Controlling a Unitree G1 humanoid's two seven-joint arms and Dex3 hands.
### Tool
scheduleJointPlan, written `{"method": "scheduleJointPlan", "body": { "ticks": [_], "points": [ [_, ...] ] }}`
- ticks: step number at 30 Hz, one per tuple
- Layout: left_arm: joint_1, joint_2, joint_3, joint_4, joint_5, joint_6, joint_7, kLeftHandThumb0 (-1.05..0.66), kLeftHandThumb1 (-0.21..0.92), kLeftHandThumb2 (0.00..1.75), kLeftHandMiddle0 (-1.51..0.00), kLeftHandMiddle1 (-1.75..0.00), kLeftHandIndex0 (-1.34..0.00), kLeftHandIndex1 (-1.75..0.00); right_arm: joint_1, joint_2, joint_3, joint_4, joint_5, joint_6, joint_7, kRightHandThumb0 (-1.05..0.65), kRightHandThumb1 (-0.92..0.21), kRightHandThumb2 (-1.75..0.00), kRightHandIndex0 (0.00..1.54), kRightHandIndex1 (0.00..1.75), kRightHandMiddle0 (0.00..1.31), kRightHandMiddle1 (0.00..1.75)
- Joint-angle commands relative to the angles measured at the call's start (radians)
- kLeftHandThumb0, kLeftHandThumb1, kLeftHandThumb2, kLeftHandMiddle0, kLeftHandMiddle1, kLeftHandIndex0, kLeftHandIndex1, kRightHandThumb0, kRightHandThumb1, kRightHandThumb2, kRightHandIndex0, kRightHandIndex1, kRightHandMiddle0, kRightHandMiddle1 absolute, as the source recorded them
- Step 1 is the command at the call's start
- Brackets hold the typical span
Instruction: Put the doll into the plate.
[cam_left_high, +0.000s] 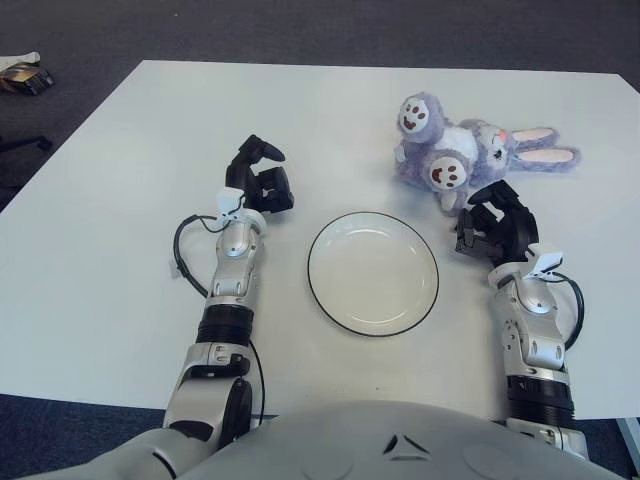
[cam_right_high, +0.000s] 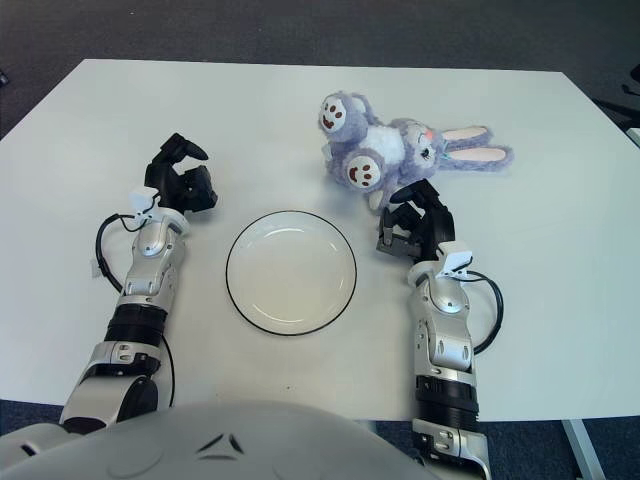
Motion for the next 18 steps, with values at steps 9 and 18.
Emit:
{"method": "scheduleJointPlan", "body": {
  "ticks": [9,18],
  "points": [
    [0.065,-0.001,0.000,0.042,0.013,-0.004,0.003,-0.51,0.24,1.40,-1.35,-1.75,-0.67,-1.75,0.044,0.003,-0.007,0.037,0.011,0.044,0.003,-0.01,-0.25,-1.40,0.65,1.73,0.44,1.75],
    [0.065,-0.006,0.004,0.037,0.015,0.008,0.009,-0.51,0.25,1.40,-1.35,-1.75,-0.67,-1.75,0.045,0.006,-0.008,0.034,0.011,0.047,-0.001,-0.01,-0.25,-1.41,0.64,1.74,0.45,1.74]
  ]
}}
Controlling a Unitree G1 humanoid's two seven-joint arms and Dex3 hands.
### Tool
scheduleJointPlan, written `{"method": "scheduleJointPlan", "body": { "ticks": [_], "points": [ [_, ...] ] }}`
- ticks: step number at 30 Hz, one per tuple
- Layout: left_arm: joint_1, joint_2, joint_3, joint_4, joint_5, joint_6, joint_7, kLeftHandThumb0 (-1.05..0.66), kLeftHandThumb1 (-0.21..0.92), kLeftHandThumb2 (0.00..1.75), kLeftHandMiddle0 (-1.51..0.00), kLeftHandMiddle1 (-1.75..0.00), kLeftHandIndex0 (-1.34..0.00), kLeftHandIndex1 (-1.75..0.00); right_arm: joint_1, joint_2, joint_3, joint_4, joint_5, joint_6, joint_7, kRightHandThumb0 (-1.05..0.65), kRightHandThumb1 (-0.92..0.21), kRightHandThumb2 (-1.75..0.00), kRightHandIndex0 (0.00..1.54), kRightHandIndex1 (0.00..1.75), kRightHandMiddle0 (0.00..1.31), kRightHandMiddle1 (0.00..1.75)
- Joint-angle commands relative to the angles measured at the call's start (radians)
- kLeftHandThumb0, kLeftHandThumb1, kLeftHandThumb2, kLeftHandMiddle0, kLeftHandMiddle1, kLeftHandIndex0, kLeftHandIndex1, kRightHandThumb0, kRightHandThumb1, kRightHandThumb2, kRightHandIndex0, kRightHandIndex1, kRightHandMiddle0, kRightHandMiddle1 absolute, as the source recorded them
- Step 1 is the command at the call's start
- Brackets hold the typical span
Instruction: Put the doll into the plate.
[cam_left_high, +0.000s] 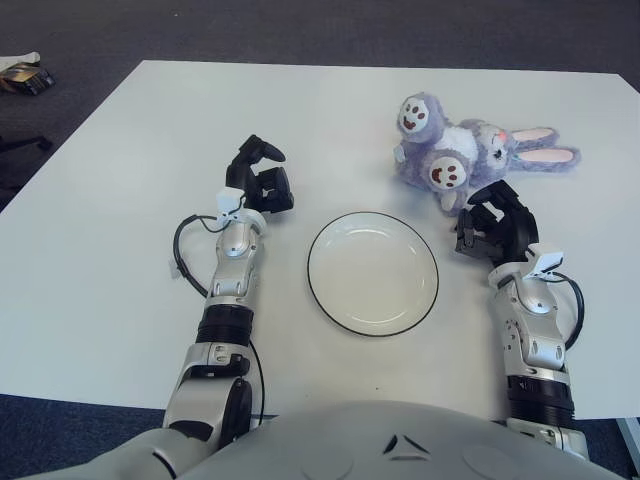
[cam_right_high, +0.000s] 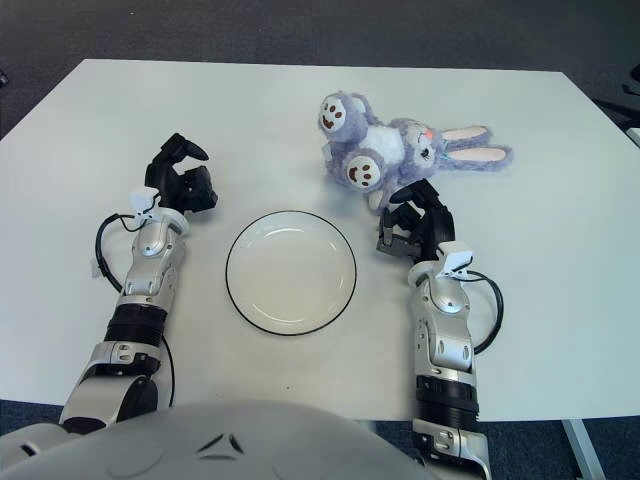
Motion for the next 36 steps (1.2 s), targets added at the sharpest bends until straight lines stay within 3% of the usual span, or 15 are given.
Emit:
{"method": "scheduleJointPlan", "body": {
  "ticks": [1,22,36],
  "points": [
    [0.065,-0.005,0.004,0.037,0.006,0.009,0.009,-0.51,0.25,1.40,-1.35,-1.75,-0.67,-1.75,0.045,0.007,-0.007,0.038,0.010,0.045,-0.007,-0.01,-0.24,-1.41,0.64,1.74,0.45,1.74],
    [0.068,0.002,-0.008,0.040,0.017,-0.024,-0.008,-0.50,0.26,1.39,-1.34,-1.75,-0.66,-1.75,0.044,0.006,-0.008,0.037,0.016,0.051,-0.003,-0.01,-0.26,-1.39,0.65,1.72,0.44,1.75],
    [0.047,0.050,-0.037,0.137,0.007,-0.219,-0.158,-0.48,0.31,1.32,-1.27,-1.75,-0.62,-1.75,0.020,-0.005,-0.033,0.020,0.012,0.069,-0.030,-0.01,-0.22,-1.43,0.67,1.75,0.47,1.73]
  ]
}}
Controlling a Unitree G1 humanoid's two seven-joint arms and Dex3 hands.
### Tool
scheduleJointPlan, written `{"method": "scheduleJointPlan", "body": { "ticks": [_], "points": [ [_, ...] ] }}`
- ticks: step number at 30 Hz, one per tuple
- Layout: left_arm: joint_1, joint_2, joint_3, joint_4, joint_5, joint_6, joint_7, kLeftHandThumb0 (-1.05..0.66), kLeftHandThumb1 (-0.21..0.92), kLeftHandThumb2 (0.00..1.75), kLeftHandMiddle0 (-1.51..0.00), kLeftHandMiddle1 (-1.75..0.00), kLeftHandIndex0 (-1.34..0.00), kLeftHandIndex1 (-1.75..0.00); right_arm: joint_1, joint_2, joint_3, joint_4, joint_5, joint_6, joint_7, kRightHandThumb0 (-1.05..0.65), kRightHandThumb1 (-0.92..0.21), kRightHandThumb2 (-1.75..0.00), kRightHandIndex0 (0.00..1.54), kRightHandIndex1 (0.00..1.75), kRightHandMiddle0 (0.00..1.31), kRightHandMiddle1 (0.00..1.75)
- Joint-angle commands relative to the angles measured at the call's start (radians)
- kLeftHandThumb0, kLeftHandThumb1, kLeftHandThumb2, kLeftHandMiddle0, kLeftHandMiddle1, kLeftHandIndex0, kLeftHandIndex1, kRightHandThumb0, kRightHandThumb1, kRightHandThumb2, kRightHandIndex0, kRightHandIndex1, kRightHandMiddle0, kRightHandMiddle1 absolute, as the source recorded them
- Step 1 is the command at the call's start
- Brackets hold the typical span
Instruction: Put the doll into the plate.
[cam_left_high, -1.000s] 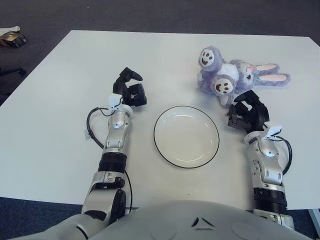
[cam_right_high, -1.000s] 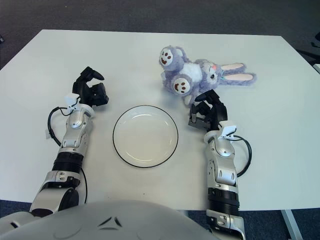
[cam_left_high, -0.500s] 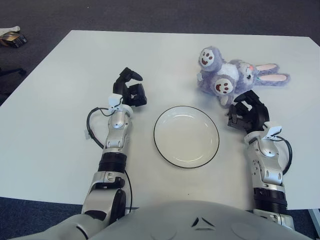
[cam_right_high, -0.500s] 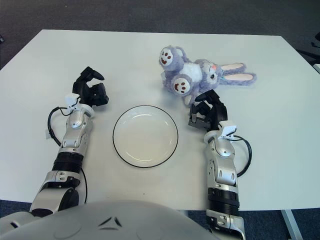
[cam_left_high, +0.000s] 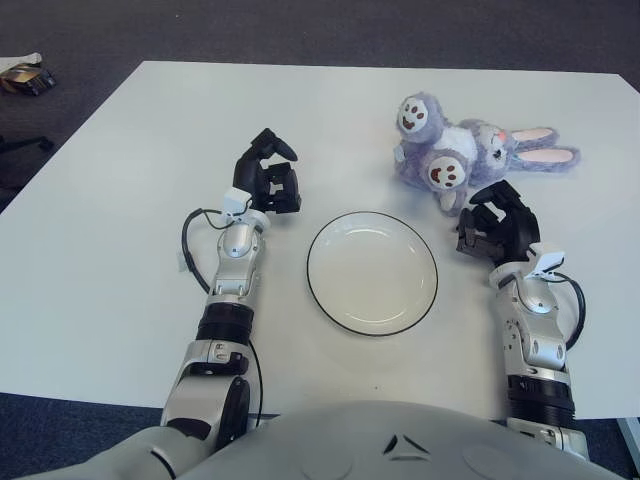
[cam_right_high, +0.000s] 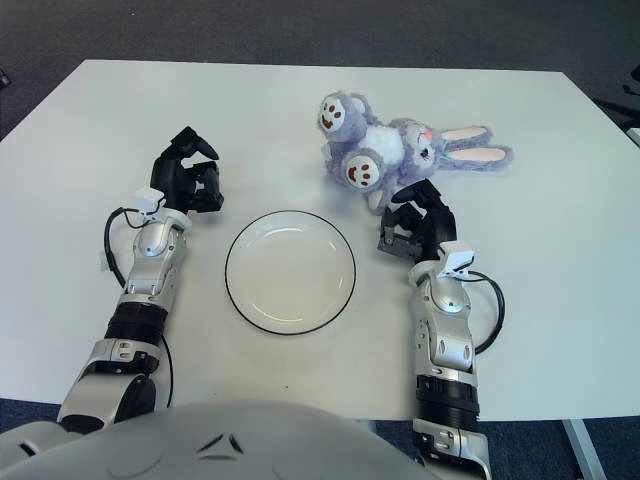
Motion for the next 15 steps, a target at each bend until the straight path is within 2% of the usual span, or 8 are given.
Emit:
{"method": "scheduleJointPlan", "body": {
  "ticks": [1,8,11,12,15],
  "points": [
    [0.064,0.018,-0.001,0.080,-0.006,-0.046,-0.033,-0.48,0.32,1.31,-1.27,-1.75,-0.61,-1.75,0.022,-0.012,-0.028,0.015,0.015,0.062,-0.014,-0.01,-0.22,-1.43,0.67,1.75,0.47,1.73],
    [0.041,0.036,-0.013,0.106,-0.015,-0.085,-0.097,-0.43,0.46,1.14,-1.14,-1.75,-0.50,-1.75,-0.014,-0.057,-0.077,-0.007,0.014,0.081,-0.019,-0.01,-0.23,-1.43,0.67,1.74,0.45,1.74],
    [0.030,0.040,-0.022,0.116,-0.017,-0.102,-0.121,-0.15,0.48,1.13,-0.63,-1.75,-0.40,-1.75,-0.028,-0.074,-0.090,-0.008,0.009,0.075,-0.024,-0.01,-0.23,-1.42,0.67,1.73,0.45,1.74],
    [0.028,0.041,-0.026,0.115,-0.016,-0.104,-0.126,-0.09,0.50,1.11,-0.53,-1.75,-0.38,-1.75,-0.033,-0.079,-0.095,-0.007,0.008,0.075,-0.026,-0.01,-0.23,-1.42,0.67,1.73,0.45,1.75],
    [0.028,0.043,-0.035,0.112,-0.014,-0.106,-0.140,-0.04,0.57,1.03,-0.39,-1.75,-0.32,-1.75,-0.043,-0.090,-0.102,-0.005,0.006,0.078,-0.031,-0.01,-0.23,-1.42,0.67,1.73,0.45,1.75]
  ]
}}
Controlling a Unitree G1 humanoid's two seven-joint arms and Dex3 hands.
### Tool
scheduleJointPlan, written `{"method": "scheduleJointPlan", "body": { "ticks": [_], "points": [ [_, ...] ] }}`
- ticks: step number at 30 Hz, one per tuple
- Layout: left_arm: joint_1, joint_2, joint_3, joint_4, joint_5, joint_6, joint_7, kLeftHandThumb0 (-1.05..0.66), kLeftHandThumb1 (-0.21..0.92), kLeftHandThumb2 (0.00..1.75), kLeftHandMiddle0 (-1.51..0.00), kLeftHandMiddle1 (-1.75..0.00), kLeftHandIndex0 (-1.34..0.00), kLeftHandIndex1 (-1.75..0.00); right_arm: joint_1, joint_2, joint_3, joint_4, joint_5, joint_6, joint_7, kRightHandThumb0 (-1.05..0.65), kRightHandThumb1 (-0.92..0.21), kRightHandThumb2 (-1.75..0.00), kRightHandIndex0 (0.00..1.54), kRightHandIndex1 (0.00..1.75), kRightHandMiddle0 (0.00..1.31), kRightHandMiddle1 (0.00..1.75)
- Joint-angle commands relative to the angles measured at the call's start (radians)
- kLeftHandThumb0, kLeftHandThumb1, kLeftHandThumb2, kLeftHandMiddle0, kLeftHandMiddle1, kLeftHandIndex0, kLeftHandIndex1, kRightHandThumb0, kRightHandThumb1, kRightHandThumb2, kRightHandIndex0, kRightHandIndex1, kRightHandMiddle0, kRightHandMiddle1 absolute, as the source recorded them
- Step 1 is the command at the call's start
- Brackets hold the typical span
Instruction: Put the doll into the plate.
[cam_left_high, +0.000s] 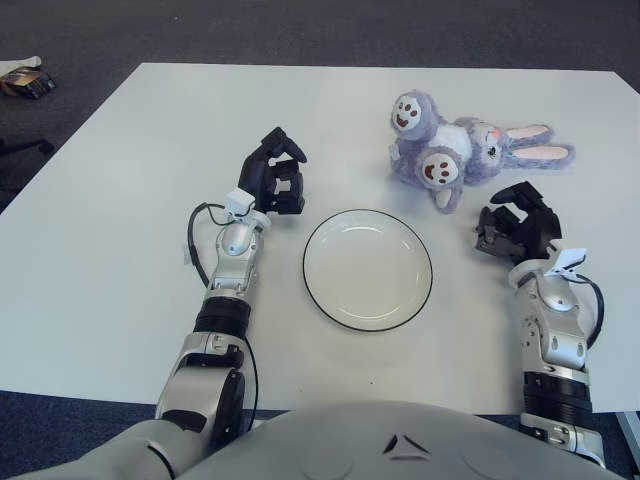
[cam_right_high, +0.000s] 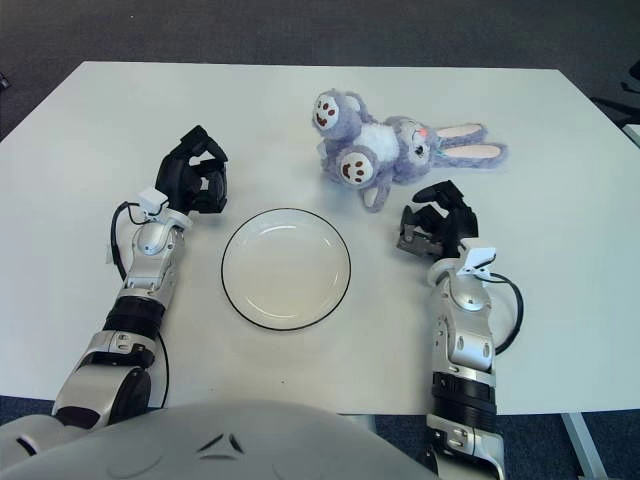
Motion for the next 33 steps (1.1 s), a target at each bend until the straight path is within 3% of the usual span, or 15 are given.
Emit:
{"method": "scheduleJointPlan", "body": {
  "ticks": [1,3,7,11,17,22,26,33],
  "points": [
    [0.059,0.005,-0.018,0.035,-0.001,-0.007,-0.031,-0.03,0.67,0.89,-0.30,-1.74,-0.25,-1.75,-0.025,-0.022,-0.014,0.010,-0.003,0.011,-0.008,-0.01,-0.23,-1.42,0.67,1.73,0.46,1.75],
    [0.063,0.012,-0.031,0.020,0.003,0.004,-0.048,-0.02,0.80,0.73,-0.21,-1.74,-0.17,-1.75,-0.034,-0.031,-0.021,0.010,-0.005,0.016,-0.013,-0.01,-0.23,-1.42,0.67,1.72,0.46,1.75],
    [0.082,0.037,-0.064,-0.065,0.027,0.070,-0.067,-0.42,0.66,0.89,-0.21,-1.09,-0.04,-1.29,-0.051,-0.048,-0.031,0.008,-0.007,0.030,-0.020,-0.01,-0.23,-1.42,0.66,1.72,0.46,1.75],
    [0.091,0.053,-0.085,-0.135,0.044,0.147,-0.074,-0.57,0.63,0.87,-0.20,-0.94,-0.01,-1.05,-0.069,-0.066,-0.041,0.012,-0.009,0.043,-0.021,-0.01,-0.23,-1.42,0.66,1.72,0.46,1.75],
    [0.082,0.055,-0.104,-0.189,0.055,0.247,-0.074,-0.54,0.49,0.95,-0.12,-1.01,0.00,-0.80,-0.091,-0.093,-0.052,0.020,-0.004,0.059,-0.015,-0.01,-0.23,-1.43,0.66,1.74,0.46,1.75],
    [0.068,0.053,-0.122,-0.188,0.137,0.235,-0.013,-0.54,0.38,0.98,-0.04,-1.21,0.00,-0.63,-0.101,-0.104,-0.056,0.014,-0.008,0.064,-0.017,-0.01,-0.24,-1.42,0.65,1.74,0.45,1.75],
    [0.063,0.052,-0.138,-0.188,0.199,0.215,0.035,-0.54,0.30,1.00,-0.01,-1.24,0.00,-0.54,-0.104,-0.108,-0.058,0.011,-0.012,0.068,-0.019,-0.01,-0.24,-1.42,0.66,1.74,0.45,1.75],
    [0.050,0.056,-0.171,-0.191,0.332,0.190,0.141,-0.72,0.40,0.85,0.00,-1.19,0.00,-0.34,-0.112,-0.114,-0.059,0.011,-0.011,0.082,-0.016,-0.01,-0.21,-1.45,0.68,1.75,0.46,1.74]
  ]
}}
